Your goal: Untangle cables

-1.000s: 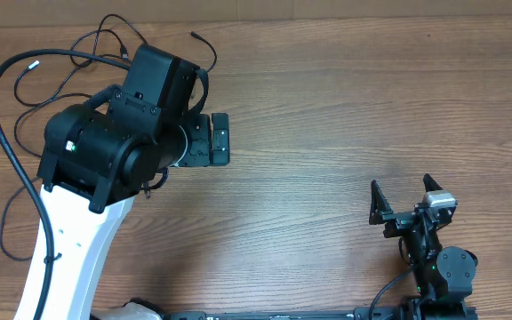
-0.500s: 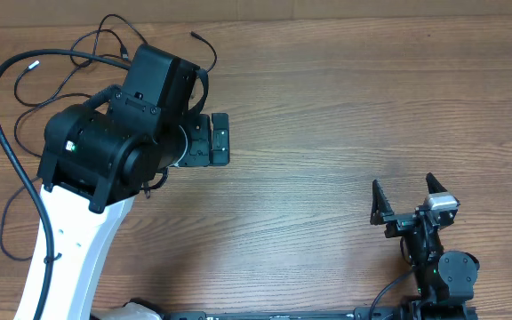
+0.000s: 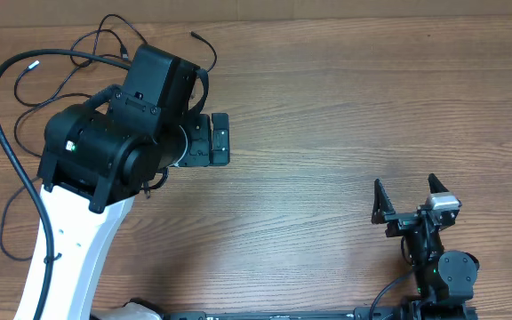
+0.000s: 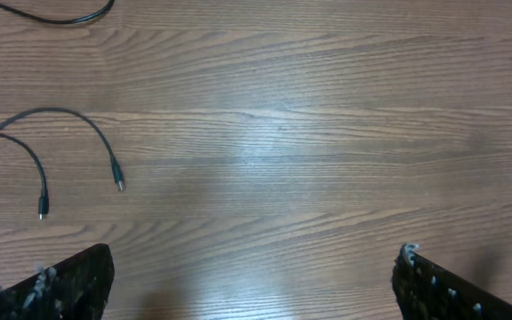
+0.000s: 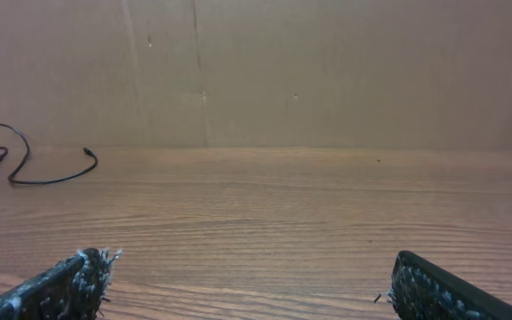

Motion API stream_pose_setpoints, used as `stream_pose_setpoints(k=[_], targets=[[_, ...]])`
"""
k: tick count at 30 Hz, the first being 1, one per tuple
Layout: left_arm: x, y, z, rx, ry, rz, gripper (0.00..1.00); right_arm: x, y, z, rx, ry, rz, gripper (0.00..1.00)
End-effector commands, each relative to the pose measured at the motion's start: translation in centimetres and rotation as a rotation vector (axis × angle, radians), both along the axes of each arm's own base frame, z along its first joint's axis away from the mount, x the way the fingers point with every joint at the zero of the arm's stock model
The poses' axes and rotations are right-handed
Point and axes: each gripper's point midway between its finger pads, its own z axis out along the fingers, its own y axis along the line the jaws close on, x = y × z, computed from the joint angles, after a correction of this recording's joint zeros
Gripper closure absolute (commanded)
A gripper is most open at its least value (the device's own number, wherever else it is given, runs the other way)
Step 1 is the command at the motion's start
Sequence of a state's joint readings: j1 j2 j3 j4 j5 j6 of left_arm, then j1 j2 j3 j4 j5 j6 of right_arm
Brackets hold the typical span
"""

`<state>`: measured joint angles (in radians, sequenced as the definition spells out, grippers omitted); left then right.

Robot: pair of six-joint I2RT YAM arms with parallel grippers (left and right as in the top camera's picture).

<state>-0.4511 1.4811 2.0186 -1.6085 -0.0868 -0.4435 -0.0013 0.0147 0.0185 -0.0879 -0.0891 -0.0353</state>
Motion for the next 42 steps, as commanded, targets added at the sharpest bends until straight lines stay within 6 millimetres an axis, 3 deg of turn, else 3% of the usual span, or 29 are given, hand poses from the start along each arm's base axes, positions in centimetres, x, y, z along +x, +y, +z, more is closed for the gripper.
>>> stream_pose_setpoints(k=[1, 42], targets=[[-0.21, 0.03, 0.64, -0.018, -0.017, 0.01, 0.0, 0.01, -0.28, -0.07, 0.011, -0.007, -0.014, 0.0], [-0.95, 0.36, -0.04, 0.011, 0.026, -0.004, 0.01, 0.02, -0.28, -0.02, 0.011, -0.009, -0.014, 0.0]])
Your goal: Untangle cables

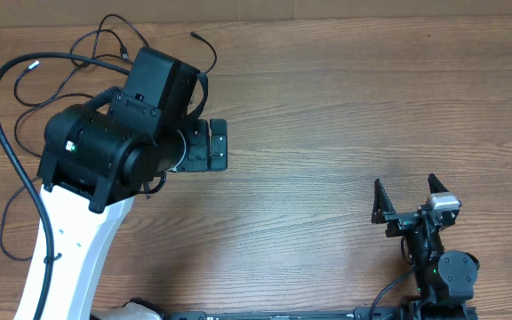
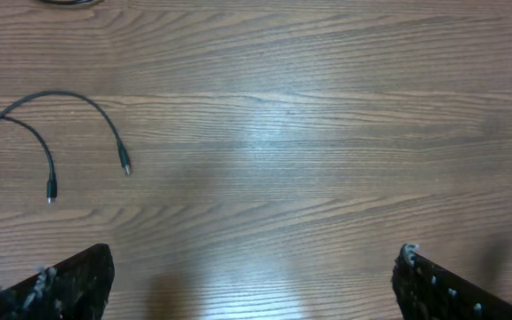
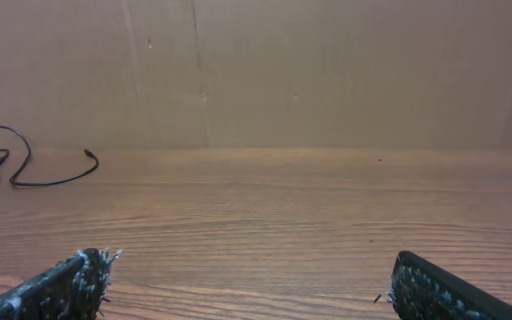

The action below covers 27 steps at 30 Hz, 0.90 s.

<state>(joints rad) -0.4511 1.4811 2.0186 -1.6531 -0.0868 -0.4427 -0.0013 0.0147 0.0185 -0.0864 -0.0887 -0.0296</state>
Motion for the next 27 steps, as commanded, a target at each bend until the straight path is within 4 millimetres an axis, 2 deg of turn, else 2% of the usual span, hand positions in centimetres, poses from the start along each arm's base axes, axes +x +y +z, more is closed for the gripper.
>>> stream_pose_setpoints(k=[1, 8, 14, 21, 27], targets=[[0.0, -0.1, 0.4, -0.007, -0.015, -0.003, 0.01, 0.0, -0.3, -0.1, 0.005, -0.008, -0.013, 0.0], [0.2, 1.3, 0.7, 0.011, -0.061, 0.039, 0.0, 0.0, -0.3, -0.1, 0.005, -0.008, -0.014, 0.0], [-0.5, 2.1, -0.3, -0.019, -0.117, 0.055, 0.0, 0.0, -0.3, -0.1, 0.005, -0.008, -0.014, 0.0], [-0.8, 2.7, -2.7, -0.001, -0.252, -0.096, 0.0, 0.0, -0.3, -0.1, 0.005, -0.008, -0.014, 0.0], [-2.2, 4.1, -6.7, 0.019, -0.3, -0.17, 0.0, 0.0, -0.3, -0.1, 0.005, -0.008, -0.014, 0.0]])
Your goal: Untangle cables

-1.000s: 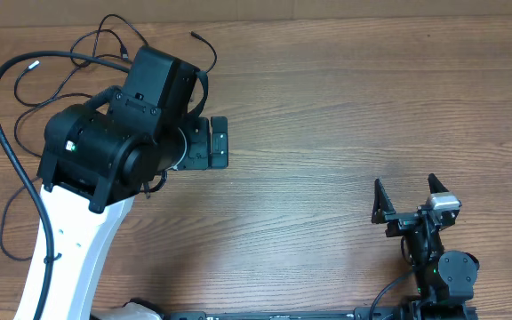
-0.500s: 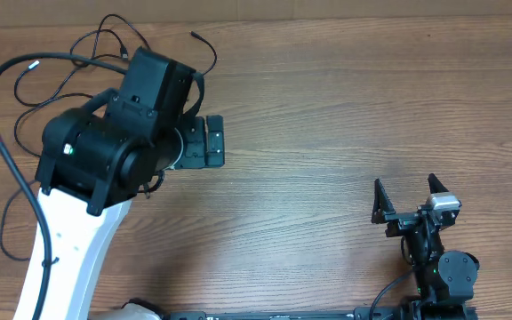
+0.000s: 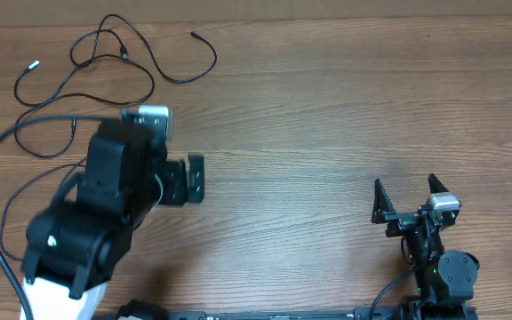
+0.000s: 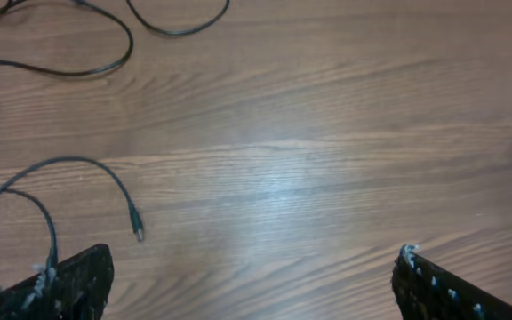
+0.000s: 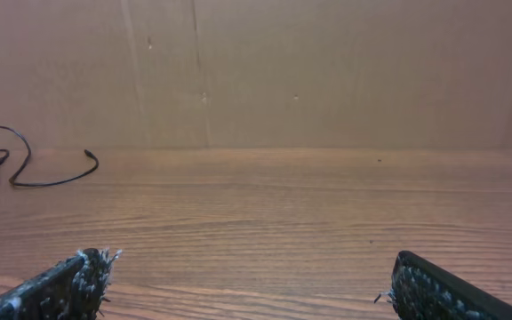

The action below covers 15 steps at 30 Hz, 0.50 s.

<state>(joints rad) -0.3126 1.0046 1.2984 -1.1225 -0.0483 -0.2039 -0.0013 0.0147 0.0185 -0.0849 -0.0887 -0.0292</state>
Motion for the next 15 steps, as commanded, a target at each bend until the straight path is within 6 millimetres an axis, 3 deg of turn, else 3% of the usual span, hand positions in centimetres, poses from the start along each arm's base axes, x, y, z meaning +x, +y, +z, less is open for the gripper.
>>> stream_pose_setpoints(k=[1, 10, 15], targets=[[-1.5, 0.8, -2.4, 0.031, -0.027, -0.067, 0.0, 0.0, -0.3, -0.1, 0.005, -0.006, -0.014, 0.0], [-4.8, 2.2, -8.4, -0.031, -0.022, -0.007, 0.0, 0.0, -0.3, -0.1, 0.005, -0.006, -0.014, 0.0], [-4.9, 2.2, -9.0, -0.038, -0.062, -0.009, 0.0, 0.0, -0.3, -0.1, 0.005, -0.006, -0.013, 0.0]])
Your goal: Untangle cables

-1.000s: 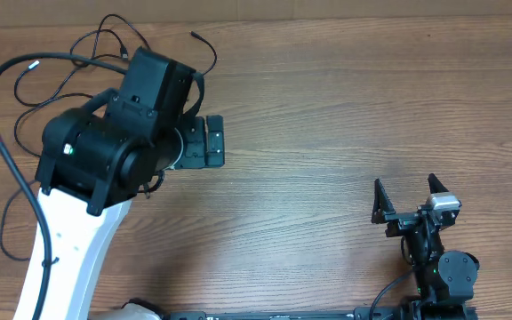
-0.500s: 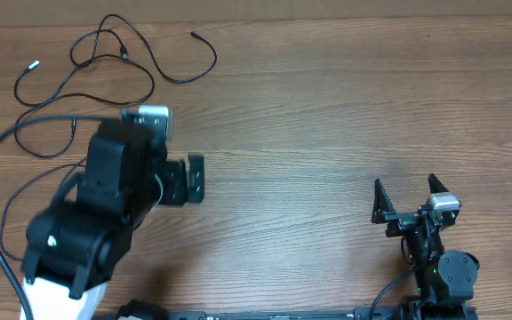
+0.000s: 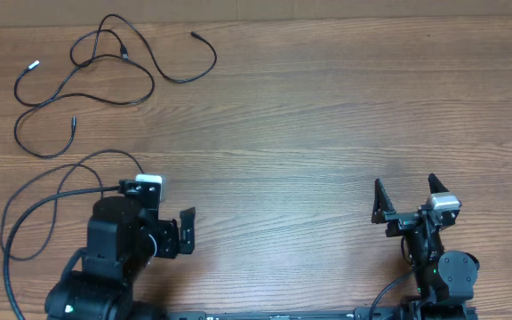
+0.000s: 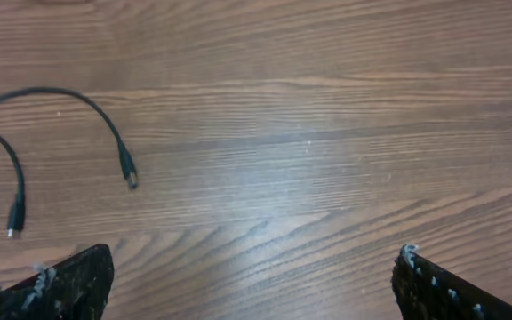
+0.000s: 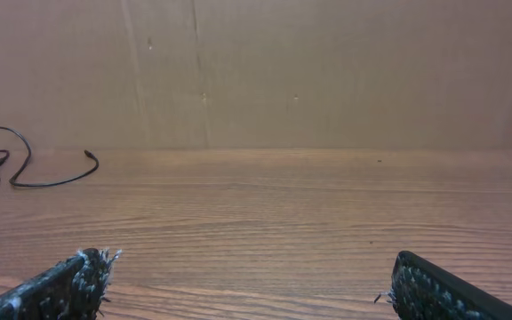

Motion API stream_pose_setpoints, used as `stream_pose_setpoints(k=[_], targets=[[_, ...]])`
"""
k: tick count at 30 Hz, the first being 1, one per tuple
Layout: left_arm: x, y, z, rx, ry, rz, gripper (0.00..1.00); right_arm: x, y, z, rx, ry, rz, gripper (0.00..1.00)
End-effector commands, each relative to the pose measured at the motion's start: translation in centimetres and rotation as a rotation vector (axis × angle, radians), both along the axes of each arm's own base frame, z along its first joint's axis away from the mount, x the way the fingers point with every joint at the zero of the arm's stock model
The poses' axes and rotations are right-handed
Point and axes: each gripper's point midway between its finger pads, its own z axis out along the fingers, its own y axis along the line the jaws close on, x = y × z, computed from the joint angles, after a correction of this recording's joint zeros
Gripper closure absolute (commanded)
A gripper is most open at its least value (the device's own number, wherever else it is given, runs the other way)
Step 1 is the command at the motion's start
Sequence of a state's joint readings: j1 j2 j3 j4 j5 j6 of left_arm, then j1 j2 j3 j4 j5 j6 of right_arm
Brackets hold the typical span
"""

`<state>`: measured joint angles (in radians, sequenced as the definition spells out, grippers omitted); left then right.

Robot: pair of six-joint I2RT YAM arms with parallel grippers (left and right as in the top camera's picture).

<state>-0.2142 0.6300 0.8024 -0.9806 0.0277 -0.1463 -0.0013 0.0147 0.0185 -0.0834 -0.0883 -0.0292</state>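
A tangle of thin black cables lies at the far left of the wooden table, with one plug end pointing right. Two more thin cable loops curve along the left side beside my left arm. Two loose cable ends show in the left wrist view, ahead and to the left of my left gripper. My left gripper is open and holds nothing, near the front left. My right gripper is open and holds nothing at the front right; far off, a cable shows.
A brown cardboard wall stands along the far edge of the table. The base of my right arm sits at the front right edge.
My left arm has drawn back toward the front edge, its gripper still open and holding nothing. The cables lie as they did. My right arm has not moved.
My left arm first hung over the cable tangle at the far left, gripper open, and stayed there a moment later. It then stood at mid table with the tangle uncovered, and now sits at the front left. My right gripper stayed open in place throughout.
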Motion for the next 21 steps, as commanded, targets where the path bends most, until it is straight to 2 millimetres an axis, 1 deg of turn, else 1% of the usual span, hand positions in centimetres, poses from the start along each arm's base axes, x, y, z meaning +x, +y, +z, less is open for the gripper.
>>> stream_pose_setpoints(k=[1, 4, 7, 12, 18, 21], targets=[[0.4, -0.3, 0.5, -0.025, -0.082, -0.013, 0.0, 0.0, -0.3, -0.1, 0.005, -0.005, -0.013, 0.0], [0.9, -0.6, 1.1, -0.025, -0.182, -0.046, 0.0, 0.0, -0.3, -0.1, 0.005, -0.005, -0.013, 0.0], [1.0, -1.0, 1.2, -0.013, -0.292, -0.099, 0.0, 0.0, -0.3, -0.1, 0.005, -0.005, -0.013, 0.0], [1.1, -1.0, 0.4, 0.003, -0.414, -0.118, 0.0, 0.0, -0.3, -0.1, 0.005, -0.005, -0.013, 0.0], [1.4, -0.3, -0.9, -0.019, -0.523, -0.087, 0.01, 0.0, -0.3, -0.1, 0.005, -0.005, -0.013, 0.0], [1.7, -0.1, -1.2, -0.032, -0.569, -0.079, 0.01, 0.0, -0.3, -0.1, 0.005, -0.005, -0.013, 0.0]])
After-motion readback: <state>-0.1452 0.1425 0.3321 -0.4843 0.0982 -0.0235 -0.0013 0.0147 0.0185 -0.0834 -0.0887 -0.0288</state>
